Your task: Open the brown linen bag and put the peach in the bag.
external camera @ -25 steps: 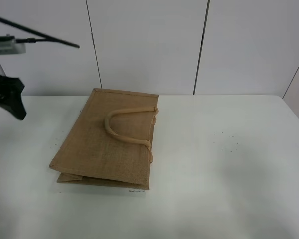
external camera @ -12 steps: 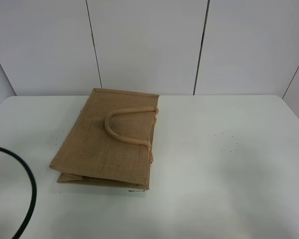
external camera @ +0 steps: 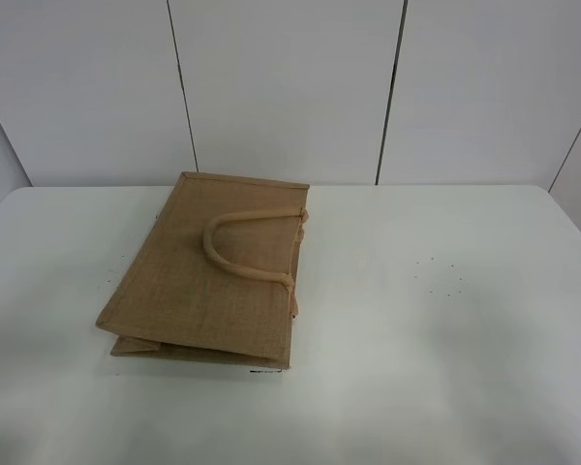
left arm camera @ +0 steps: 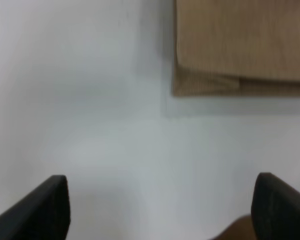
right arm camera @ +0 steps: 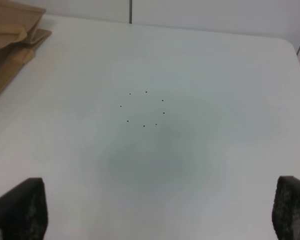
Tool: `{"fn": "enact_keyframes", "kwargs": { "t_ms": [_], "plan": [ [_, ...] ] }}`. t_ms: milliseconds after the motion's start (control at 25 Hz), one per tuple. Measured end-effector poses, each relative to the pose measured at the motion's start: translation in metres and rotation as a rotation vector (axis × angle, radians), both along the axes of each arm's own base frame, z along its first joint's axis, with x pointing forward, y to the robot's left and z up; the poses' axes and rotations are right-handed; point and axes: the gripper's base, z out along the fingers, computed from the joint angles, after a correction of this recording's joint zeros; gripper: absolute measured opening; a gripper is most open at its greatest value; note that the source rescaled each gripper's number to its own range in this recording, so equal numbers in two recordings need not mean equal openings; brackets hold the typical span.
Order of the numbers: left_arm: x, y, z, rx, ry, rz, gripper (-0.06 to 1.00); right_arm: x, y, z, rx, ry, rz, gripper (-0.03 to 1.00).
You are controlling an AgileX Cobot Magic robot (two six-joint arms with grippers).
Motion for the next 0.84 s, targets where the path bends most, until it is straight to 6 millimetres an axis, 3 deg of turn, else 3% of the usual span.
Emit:
{"fn": "enact_keyframes", "kwargs": {
  "t_ms": [200, 840],
  "plan": [
    [-0.0113, 0.0003, -0.0006, -0.002, -0.076, 0.000, 1.00, 0.0000, 0.0000, 0.0000, 0.000, 0.000, 0.000, 1.00],
    [-0.0113, 0.0003, -0.0006, -0.004, -0.076, 0.001, 1.00, 0.0000, 0.0002, 0.0000, 0.003, 0.000, 0.001, 1.00]
  ]
}}
